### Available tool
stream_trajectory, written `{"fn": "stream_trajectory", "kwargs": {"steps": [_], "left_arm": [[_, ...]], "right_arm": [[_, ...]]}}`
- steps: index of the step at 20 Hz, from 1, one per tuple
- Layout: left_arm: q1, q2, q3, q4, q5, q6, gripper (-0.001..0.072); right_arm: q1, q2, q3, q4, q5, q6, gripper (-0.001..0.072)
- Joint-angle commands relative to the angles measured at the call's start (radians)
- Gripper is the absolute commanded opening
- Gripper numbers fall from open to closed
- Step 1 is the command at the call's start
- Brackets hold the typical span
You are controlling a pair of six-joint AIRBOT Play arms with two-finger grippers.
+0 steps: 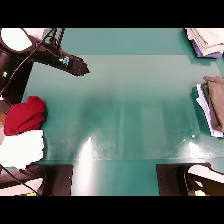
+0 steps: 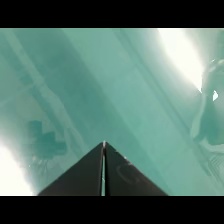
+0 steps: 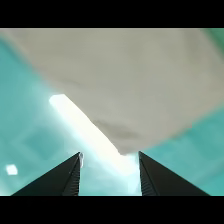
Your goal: Fold the shirts.
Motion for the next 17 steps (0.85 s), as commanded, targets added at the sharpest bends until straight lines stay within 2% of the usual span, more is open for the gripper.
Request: {"fn": "stream_trajectory", "kwargs": {"steps": [1,2,4,5,11,17], "left_arm": [[0.000,0.000,0.000,0.000,0.000,-0.001,0.0025],[0.000,0.000,0.000,-0.001,-0.001,-0.001,0.0025],[0.000,0.000,0.000,-0.001,0.011,-0.001,0.0025],[0.000,0.000,0.000,-0.001,0.018,0.000,0.0025],[0.000,0.000,0.000,-0.001,0.022,-0.001,0.0025],[0.000,0.000,0.000,-0.001,0.021,-0.001,0.0025]], "right_arm": [[0.068,0.047,-0.017,0.206,-0.027,-0.001,0.0409],[0.113,0.061,-0.017,0.219,-0.037,-0.001,0.0378],[0.202,0.083,-0.017,0.216,-0.054,-0.005,0.0108],[0.252,0.093,-0.017,0.216,-0.065,-0.005,0.0027],[0.479,0.120,-0.017,0.214,-0.094,-0.032,0.0026],[0.578,0.119,-0.017,0.209,-0.089,-0.039,0.0027]]}}
